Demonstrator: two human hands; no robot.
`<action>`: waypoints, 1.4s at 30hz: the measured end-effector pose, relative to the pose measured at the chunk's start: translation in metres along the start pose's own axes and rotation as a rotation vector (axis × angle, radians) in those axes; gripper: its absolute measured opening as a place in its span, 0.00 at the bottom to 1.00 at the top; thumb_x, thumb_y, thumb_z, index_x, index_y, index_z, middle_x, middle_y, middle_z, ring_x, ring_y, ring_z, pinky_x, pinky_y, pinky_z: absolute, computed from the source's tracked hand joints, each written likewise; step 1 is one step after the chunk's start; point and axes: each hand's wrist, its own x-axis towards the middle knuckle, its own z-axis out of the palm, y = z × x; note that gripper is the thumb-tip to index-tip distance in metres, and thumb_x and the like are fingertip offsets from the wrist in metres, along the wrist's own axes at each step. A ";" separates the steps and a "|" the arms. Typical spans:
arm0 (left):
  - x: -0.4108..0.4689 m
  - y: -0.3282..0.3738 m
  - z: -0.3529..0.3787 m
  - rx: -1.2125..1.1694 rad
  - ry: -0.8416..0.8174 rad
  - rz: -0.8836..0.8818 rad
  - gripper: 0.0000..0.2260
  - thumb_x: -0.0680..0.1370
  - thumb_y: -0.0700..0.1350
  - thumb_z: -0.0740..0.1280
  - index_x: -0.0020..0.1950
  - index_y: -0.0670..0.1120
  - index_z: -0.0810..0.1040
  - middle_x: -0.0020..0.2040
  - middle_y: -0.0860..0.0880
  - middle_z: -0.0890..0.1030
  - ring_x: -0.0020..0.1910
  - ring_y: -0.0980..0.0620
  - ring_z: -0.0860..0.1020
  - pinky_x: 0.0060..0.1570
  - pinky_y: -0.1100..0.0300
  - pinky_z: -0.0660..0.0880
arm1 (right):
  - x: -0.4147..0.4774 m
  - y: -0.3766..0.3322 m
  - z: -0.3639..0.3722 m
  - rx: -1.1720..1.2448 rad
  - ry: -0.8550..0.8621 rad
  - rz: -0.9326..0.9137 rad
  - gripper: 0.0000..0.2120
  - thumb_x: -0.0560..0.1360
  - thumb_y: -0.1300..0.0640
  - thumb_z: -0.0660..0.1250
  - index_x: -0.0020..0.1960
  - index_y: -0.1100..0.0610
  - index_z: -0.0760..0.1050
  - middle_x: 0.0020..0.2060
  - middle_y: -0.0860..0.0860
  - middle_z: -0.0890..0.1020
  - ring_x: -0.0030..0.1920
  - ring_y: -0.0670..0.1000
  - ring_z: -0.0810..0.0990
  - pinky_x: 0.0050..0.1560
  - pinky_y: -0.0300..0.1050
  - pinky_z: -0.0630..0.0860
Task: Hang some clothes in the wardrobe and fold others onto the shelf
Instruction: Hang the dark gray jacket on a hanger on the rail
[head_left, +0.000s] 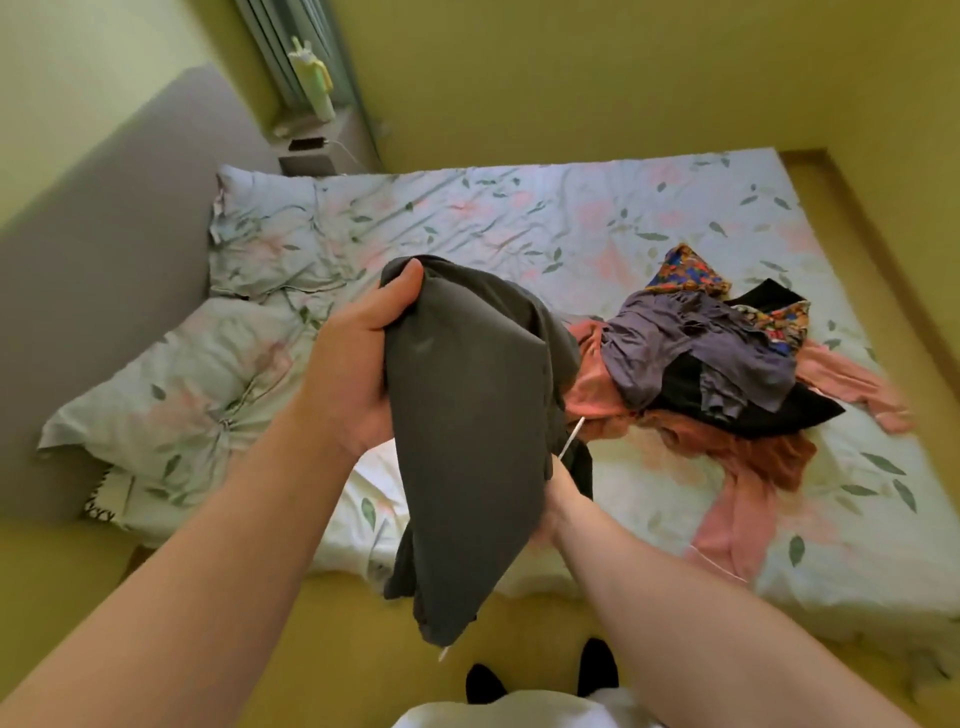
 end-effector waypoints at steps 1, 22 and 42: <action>-0.001 0.002 -0.001 -0.029 0.004 0.000 0.11 0.77 0.49 0.65 0.47 0.42 0.81 0.40 0.45 0.83 0.40 0.48 0.83 0.44 0.56 0.82 | -0.003 0.001 0.004 -0.014 -0.014 -0.022 0.35 0.73 0.29 0.62 0.64 0.57 0.79 0.56 0.60 0.84 0.55 0.64 0.82 0.50 0.60 0.81; 0.028 0.072 -0.181 1.240 0.888 0.264 0.17 0.76 0.42 0.68 0.64 0.42 0.74 0.64 0.39 0.75 0.61 0.39 0.75 0.61 0.48 0.72 | -0.148 -0.099 0.108 0.154 -0.319 -0.609 0.10 0.81 0.59 0.61 0.44 0.60 0.77 0.35 0.56 0.83 0.40 0.55 0.82 0.51 0.49 0.78; 0.021 -0.054 -0.057 1.211 0.086 0.565 0.24 0.76 0.36 0.69 0.70 0.47 0.70 0.56 0.57 0.75 0.57 0.56 0.75 0.49 0.75 0.69 | -0.208 -0.104 0.139 0.135 -0.401 -0.615 0.08 0.81 0.63 0.62 0.47 0.66 0.75 0.40 0.59 0.83 0.48 0.60 0.82 0.57 0.55 0.78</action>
